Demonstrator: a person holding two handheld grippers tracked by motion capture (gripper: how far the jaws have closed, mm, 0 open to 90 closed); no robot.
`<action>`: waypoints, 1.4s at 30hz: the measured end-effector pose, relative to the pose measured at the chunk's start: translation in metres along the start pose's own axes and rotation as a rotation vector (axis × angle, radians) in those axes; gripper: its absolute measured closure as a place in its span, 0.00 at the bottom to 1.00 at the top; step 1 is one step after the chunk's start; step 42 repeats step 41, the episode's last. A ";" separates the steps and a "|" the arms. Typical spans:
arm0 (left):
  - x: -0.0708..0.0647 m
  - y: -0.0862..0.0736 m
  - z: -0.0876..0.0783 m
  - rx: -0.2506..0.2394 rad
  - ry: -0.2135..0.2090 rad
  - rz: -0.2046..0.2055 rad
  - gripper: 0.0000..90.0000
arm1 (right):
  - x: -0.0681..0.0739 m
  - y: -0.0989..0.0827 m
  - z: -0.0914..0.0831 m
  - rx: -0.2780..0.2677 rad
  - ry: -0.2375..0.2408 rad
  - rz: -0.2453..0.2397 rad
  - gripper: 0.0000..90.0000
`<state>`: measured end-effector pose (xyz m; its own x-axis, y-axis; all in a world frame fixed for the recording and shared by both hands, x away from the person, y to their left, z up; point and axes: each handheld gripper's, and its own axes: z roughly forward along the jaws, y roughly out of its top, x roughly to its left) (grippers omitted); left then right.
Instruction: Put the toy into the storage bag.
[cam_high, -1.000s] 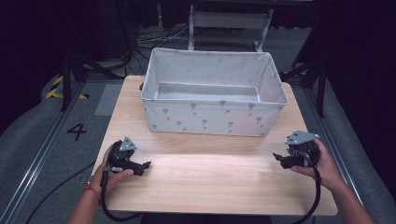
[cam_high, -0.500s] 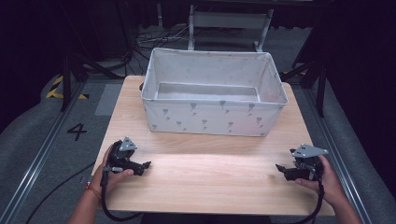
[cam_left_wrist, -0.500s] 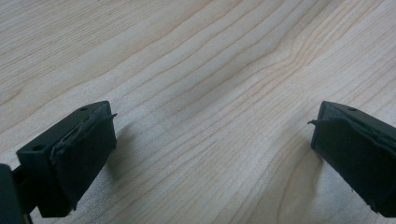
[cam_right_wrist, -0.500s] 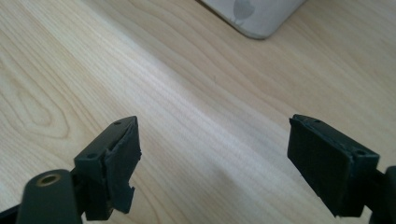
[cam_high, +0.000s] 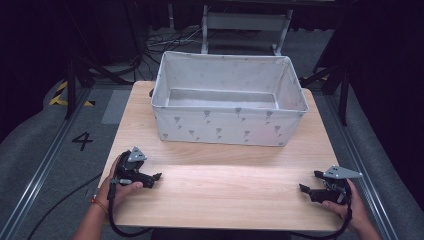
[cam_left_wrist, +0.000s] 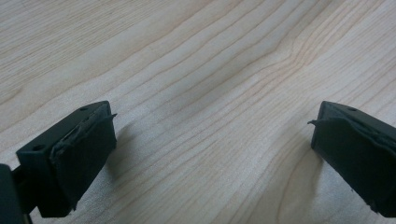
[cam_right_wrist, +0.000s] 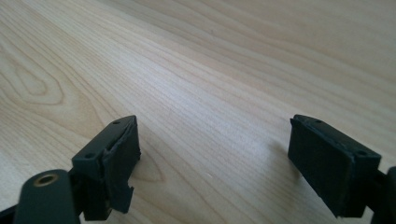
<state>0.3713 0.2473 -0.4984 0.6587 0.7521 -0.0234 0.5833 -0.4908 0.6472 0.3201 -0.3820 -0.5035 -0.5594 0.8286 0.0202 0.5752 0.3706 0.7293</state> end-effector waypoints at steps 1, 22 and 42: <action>0.000 0.000 0.000 0.000 0.000 0.000 0.00 | 0.000 0.000 0.000 0.003 -0.008 0.003 0.18; -0.001 0.000 0.000 0.001 0.009 -0.011 0.00 | 0.000 0.000 0.000 0.003 -0.010 0.005 0.17; -0.002 0.000 0.000 0.002 0.021 -0.024 0.00 | 0.000 0.000 0.000 0.004 -0.016 0.008 0.17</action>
